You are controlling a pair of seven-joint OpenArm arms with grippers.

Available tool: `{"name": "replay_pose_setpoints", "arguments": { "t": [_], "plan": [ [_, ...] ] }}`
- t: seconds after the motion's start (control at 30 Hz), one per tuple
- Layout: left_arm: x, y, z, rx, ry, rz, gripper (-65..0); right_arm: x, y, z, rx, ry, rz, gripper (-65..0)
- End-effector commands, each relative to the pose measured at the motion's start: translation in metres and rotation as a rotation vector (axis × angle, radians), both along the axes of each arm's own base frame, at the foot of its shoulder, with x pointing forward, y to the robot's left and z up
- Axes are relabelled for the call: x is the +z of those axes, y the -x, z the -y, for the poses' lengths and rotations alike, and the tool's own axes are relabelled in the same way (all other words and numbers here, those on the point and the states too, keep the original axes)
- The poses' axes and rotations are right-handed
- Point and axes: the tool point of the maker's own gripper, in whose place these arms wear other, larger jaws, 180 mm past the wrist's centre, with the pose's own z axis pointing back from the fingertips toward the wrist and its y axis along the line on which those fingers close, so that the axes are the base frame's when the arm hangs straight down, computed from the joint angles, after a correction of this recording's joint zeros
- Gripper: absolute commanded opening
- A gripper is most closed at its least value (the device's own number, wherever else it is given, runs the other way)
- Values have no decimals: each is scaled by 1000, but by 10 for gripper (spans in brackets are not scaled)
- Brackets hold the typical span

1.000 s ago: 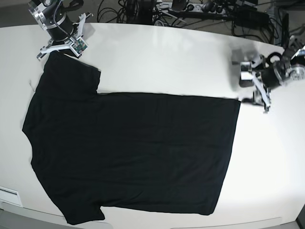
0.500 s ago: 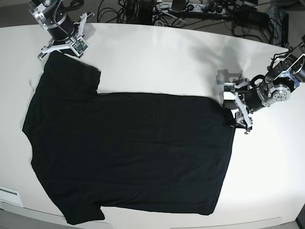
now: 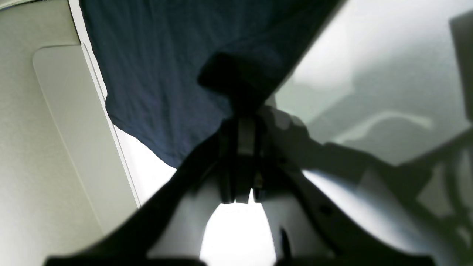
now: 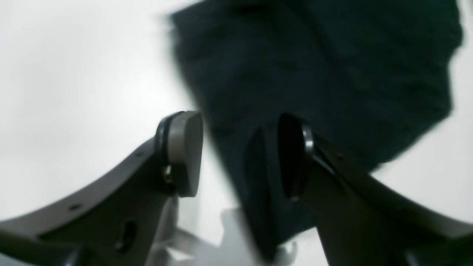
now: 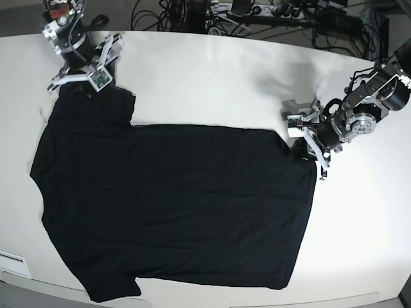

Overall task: Fold the T-shirt properly
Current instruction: 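Move both grippers down to the shirt's shoulder corners and grasp them, then lift the shoulder corners and drag the shirt toward the robot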

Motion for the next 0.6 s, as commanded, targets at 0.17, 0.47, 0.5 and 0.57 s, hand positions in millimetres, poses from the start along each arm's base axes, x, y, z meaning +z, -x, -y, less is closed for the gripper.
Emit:
{"name": "replay_pose_setpoints", "arguments": {
  "t": [0.17, 0.47, 0.5, 0.57],
  "plan": [
    [-11, 15, -14, 5, -50, -77, -650, -2, -6, 30, 6, 97, -27, -450],
    [30, 4, -16, 65, -66, 94, -650, 28, -13, 32, -68, 125, 43, -650],
    [37, 10, -15, 58, -64, 100, -650, 34, -11, 31, -64, 138, 58, -650],
    [54, 22, -15, 44, -63, 118, -650, 48, -4, 27, -53, 171, 97, -650]
  ]
}}
